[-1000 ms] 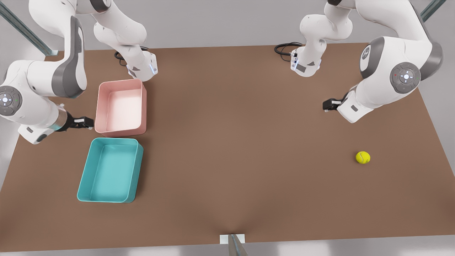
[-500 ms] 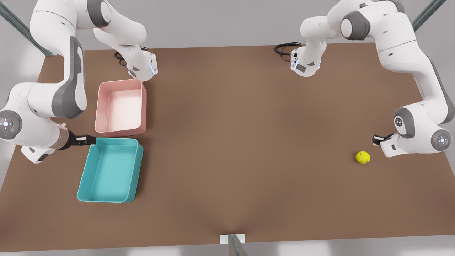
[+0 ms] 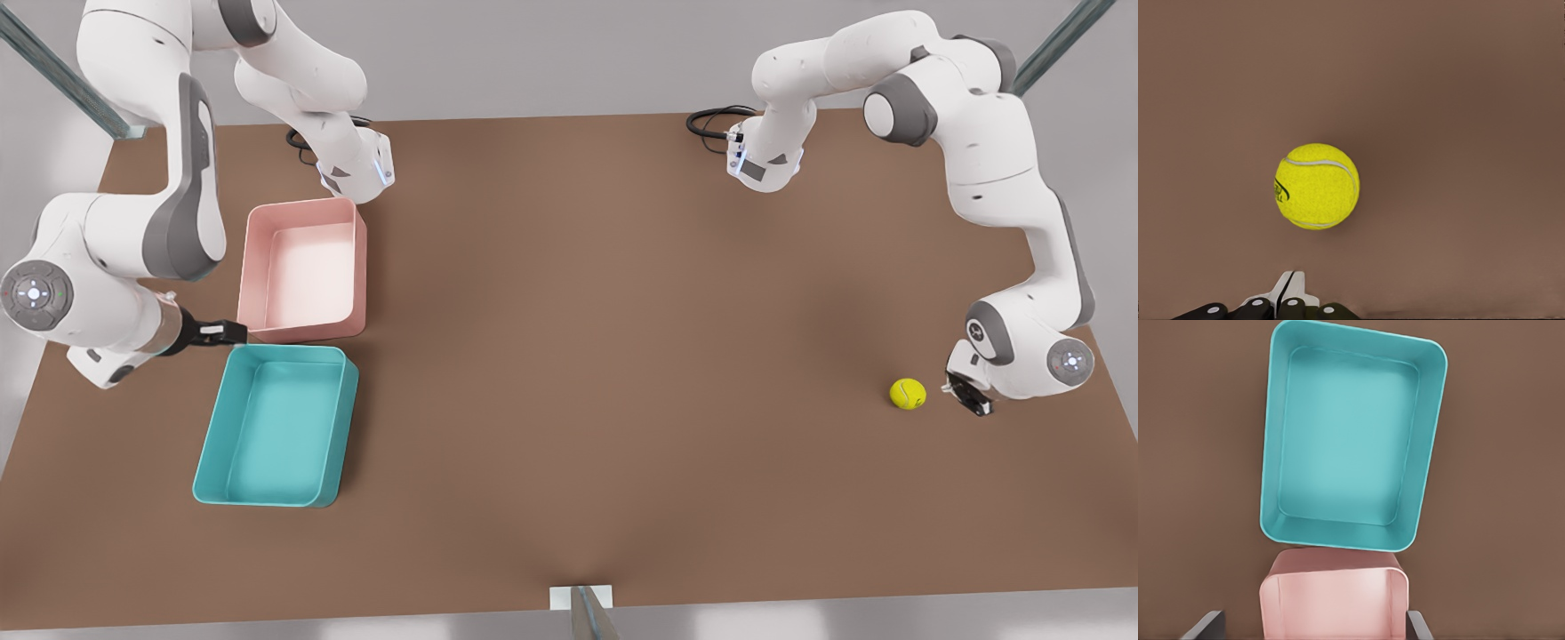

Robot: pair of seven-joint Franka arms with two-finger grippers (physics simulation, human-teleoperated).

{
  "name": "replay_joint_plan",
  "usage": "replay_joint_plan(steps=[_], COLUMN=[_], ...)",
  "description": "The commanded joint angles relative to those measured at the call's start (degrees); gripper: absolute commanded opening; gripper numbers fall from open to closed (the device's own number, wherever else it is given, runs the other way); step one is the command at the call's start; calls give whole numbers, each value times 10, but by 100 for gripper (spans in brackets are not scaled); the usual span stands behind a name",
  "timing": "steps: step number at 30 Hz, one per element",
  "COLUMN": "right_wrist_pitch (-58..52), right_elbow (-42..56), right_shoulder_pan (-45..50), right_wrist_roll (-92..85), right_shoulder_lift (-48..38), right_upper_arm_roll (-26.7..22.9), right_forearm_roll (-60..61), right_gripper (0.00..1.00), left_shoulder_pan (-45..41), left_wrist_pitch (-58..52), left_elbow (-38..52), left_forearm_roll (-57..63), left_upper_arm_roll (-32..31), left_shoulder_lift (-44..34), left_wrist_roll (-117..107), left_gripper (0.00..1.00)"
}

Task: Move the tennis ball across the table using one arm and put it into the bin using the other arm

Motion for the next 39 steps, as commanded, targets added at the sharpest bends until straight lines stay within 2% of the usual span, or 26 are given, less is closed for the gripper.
replay_joint_plan(steps=[1, 13, 22, 25, 26, 28, 29, 31, 32, 34, 35, 36, 37, 38, 39], right_wrist_pitch=[20, 20, 21, 21, 21, 21, 21, 21, 21, 40, 50, 73, 103, 164, 208], right_elbow=[-5, -5, -3, -3, -3, -3, -3, 2, 9, 9, 9, 9, 9, 9, 9], right_shoulder_pan=[-4, -5, -16, -17, -19, -26, -26, -26, -25, -12, 24, 59, 82, 121, 150], right_wrist_roll=[5, 5, 1, 1, 1, -2, -2, -2, -2, 19, 84, 130, 159, 217, 273], right_shoulder_lift=[-4, 1, 4, 7, 8, 10, 10, 18, 22, 34, 49, 64, 84, 123, 151], right_upper_arm_roll=[-1, -1, -1, -1, -1, -1, -1, -1, -1, 6, 6, 6, 6, 6, 6], right_forearm_roll=[3, 5, 10, 12, 13, 21, 21, 27, 32, 33, 36, 37, 37, 40, 53], right_gripper=[100, 100, 100, 100, 100, 100, 100, 100, 100, 100, 100, 100, 100, 100, 100], left_shoulder_pan=[3, 11, -13, -75, -136, -184, -184, -180, -182, -191, -196, -207, -221, -240, -242], left_wrist_pitch=[50, 66, 67, 61, 49, -11, -13, -14, -39, -206, -320, -379, -383, -412, -443], left_elbow=[-2, -15, -15, -64, -82, -80, -79, -66, -53, 37, 90, 91, 91, 67, 57], left_forearm_roll=[29, -6, -33, -33, -29, -28, -28, -28, -28, -29, -27, -25, -35, -86, -78], left_upper_arm_roll=[0, 0, 0, 0, -19, -82, -104, -104, -103, -101, -100, -62, -39, -32, -31], left_shoulder_lift=[3, 46, 46, 14, -19, -57, -57, -56, -56, -57, -64, -100, -140, -221, -250], left_wrist_roll=[283, 269, 206, -34, -217, -527, -599, -602, -611, -798, -834, -859, -934, -1085, -1040], left_gripper=[21, 21, 21, 21, 21, 21, 21, 21, 21, 23, 55, 100, 100, 100, 100])
